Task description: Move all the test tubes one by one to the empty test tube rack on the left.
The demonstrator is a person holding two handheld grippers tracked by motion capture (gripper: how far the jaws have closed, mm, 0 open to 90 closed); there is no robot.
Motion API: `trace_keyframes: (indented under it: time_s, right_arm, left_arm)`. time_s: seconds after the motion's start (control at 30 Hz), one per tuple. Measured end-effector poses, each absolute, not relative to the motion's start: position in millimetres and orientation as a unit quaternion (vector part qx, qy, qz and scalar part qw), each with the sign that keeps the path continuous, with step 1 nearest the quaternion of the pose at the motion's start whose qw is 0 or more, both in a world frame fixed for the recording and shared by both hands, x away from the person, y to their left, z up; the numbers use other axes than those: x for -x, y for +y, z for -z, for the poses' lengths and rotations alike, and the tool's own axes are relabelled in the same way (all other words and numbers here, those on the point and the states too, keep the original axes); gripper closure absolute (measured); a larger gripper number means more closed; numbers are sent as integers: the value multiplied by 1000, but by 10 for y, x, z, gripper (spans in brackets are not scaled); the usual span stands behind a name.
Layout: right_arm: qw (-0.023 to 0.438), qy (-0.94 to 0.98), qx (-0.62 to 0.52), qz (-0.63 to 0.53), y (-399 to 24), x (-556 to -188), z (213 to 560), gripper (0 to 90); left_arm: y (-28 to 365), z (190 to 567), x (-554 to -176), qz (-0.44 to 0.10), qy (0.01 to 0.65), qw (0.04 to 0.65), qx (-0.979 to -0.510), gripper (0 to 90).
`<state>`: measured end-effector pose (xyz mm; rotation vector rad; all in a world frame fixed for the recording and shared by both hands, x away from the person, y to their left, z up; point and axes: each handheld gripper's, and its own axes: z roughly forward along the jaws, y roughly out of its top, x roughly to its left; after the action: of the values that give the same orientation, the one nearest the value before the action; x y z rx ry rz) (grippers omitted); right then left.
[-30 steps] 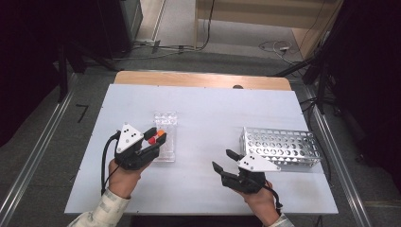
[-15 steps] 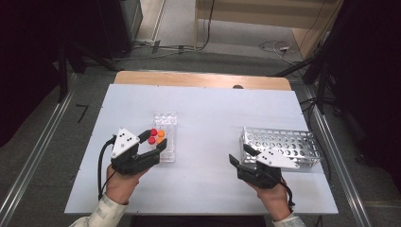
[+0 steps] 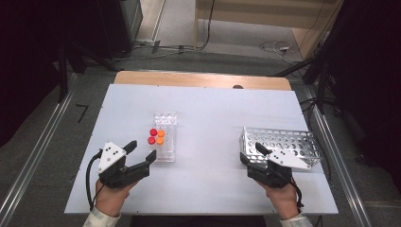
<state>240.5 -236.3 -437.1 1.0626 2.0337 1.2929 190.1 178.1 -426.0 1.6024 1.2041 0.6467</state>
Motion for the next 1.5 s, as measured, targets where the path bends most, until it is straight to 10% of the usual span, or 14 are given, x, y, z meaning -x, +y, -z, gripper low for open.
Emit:
trace_keyframes:
  time_s: [1.5]
  right_arm:
    - [332, 673, -497, -435, -3527, -2386, 4467, 291]
  left_arm:
    - [2406, 4582, -2031, -327, 580, 420, -617, 260]
